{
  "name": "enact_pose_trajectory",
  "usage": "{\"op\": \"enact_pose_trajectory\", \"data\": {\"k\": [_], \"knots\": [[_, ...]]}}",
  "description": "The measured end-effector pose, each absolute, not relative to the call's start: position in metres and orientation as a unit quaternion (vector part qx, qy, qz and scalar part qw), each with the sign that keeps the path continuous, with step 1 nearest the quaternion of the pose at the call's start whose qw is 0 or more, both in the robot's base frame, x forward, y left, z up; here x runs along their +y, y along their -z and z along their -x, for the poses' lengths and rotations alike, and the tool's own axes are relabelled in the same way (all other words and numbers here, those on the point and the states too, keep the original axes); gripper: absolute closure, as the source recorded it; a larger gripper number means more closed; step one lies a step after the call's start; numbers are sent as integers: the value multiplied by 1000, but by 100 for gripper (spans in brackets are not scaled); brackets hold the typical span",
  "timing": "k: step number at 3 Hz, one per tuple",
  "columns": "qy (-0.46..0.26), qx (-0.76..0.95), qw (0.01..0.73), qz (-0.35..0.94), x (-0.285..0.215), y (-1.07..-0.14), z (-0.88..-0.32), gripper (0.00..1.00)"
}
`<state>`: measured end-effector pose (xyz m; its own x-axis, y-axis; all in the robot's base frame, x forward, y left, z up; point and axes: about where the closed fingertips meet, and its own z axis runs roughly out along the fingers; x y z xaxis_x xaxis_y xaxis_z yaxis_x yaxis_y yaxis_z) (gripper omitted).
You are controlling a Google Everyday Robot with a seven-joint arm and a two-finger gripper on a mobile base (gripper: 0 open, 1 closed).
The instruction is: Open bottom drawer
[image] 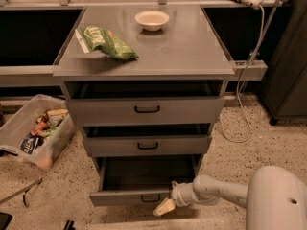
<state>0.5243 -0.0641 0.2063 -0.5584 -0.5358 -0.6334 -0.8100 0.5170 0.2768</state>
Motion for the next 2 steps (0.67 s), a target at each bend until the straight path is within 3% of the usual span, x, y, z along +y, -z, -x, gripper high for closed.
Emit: {"op": "enact_pose_trajectory", "data": {"k": [2], "knots": [[-293, 838, 229, 401, -60, -204, -503, 0]]}}
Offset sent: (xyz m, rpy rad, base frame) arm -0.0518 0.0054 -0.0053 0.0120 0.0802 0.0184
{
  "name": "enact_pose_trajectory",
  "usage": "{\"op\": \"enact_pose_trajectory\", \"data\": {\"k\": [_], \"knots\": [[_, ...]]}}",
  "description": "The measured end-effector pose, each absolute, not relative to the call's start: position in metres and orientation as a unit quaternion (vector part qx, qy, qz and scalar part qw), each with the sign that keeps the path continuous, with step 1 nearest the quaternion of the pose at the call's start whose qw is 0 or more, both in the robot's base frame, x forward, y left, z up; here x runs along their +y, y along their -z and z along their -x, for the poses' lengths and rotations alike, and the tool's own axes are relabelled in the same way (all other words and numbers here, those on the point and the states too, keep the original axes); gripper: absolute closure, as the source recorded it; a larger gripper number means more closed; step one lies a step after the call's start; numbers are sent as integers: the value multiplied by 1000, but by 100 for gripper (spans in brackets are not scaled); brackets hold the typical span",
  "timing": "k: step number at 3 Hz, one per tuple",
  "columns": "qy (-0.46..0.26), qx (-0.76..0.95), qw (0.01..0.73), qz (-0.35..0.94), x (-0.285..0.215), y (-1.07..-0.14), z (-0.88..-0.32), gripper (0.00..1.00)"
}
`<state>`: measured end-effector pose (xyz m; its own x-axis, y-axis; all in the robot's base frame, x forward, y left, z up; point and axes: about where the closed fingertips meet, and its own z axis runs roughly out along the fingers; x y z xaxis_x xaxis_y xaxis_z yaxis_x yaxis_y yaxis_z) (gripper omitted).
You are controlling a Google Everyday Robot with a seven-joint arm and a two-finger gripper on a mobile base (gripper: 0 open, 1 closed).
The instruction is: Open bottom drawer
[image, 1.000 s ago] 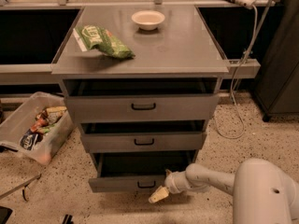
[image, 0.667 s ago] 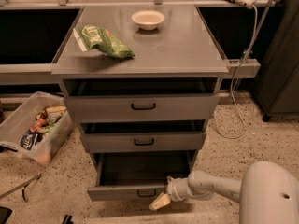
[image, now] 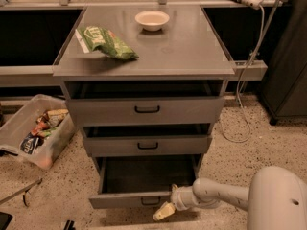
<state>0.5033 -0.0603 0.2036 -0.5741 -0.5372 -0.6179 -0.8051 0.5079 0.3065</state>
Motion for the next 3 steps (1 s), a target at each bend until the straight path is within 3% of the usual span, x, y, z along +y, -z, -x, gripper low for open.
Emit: {"op": "enact_pose_trajectory", "data": {"k": [3], "knots": [[-303, 844, 222, 383, -61, -207, -475, 0]]}}
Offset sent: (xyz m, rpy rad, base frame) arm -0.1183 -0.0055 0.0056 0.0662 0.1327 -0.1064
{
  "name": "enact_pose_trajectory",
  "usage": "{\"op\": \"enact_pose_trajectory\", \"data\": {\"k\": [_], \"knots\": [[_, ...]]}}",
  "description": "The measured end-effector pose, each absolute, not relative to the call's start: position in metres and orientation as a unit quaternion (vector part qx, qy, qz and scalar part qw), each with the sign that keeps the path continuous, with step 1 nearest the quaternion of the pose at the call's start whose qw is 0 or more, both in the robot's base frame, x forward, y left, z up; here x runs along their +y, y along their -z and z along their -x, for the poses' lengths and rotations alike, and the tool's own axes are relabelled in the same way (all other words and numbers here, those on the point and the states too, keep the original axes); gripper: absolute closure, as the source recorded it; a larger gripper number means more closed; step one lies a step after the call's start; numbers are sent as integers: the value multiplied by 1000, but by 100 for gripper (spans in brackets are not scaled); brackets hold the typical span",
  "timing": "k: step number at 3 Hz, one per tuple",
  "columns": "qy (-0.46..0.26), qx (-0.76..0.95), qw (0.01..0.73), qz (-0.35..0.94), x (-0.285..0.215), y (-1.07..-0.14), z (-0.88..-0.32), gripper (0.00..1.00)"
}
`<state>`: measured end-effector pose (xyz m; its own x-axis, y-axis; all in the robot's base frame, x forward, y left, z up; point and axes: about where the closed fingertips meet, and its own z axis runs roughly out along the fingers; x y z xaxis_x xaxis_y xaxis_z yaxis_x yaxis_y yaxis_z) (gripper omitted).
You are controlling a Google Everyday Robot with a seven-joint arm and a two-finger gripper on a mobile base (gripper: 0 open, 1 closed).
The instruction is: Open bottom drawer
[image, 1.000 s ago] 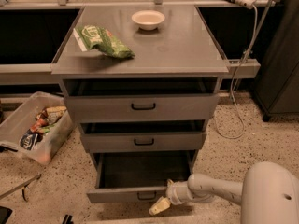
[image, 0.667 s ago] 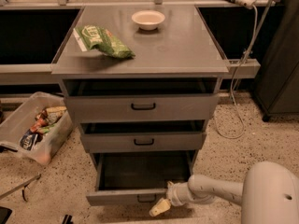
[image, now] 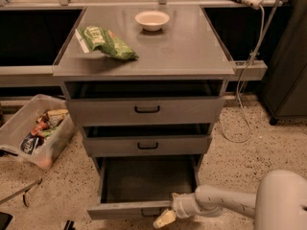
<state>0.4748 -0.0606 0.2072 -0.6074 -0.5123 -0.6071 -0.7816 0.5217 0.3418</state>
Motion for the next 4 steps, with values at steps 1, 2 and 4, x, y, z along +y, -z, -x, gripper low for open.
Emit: {"op": "enact_pose_trajectory", "data": {"k": [1, 2, 4], "knots": [[-319, 845, 203, 379, -52, -195, -452, 0], [-319, 845, 203, 379, -52, -198, -452, 0], [-332, 850, 200, 357, -55, -206, -431, 0]]}}
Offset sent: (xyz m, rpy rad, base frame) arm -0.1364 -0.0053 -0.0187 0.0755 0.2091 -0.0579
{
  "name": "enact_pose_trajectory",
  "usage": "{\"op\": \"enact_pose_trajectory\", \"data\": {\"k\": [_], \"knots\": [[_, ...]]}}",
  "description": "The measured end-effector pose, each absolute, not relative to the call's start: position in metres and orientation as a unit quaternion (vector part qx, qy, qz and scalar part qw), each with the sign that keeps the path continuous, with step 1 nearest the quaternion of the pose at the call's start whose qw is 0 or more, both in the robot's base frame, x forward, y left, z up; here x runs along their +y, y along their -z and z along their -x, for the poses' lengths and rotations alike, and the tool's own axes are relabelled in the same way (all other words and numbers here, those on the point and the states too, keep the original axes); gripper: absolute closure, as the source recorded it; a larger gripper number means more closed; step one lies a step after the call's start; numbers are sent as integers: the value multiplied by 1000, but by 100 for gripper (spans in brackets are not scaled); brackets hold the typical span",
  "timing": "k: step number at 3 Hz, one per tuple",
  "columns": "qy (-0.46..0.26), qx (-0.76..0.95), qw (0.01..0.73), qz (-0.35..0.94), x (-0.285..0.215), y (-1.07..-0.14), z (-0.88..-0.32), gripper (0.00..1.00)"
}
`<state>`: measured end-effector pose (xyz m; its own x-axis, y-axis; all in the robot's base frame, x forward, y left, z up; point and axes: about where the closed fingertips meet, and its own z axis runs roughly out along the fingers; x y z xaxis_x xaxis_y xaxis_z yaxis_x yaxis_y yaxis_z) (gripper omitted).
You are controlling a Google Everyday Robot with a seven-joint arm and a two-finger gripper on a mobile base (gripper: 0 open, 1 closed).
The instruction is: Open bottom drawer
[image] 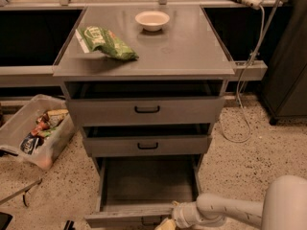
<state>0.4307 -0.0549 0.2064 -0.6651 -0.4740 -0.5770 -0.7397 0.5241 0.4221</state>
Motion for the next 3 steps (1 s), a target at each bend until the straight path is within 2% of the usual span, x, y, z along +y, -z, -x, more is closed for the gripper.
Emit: {"op": "enact_pose_trajectory", "data": {"k": [3], "knots": [[-342, 849, 191, 354, -53, -207, -425, 0]]}}
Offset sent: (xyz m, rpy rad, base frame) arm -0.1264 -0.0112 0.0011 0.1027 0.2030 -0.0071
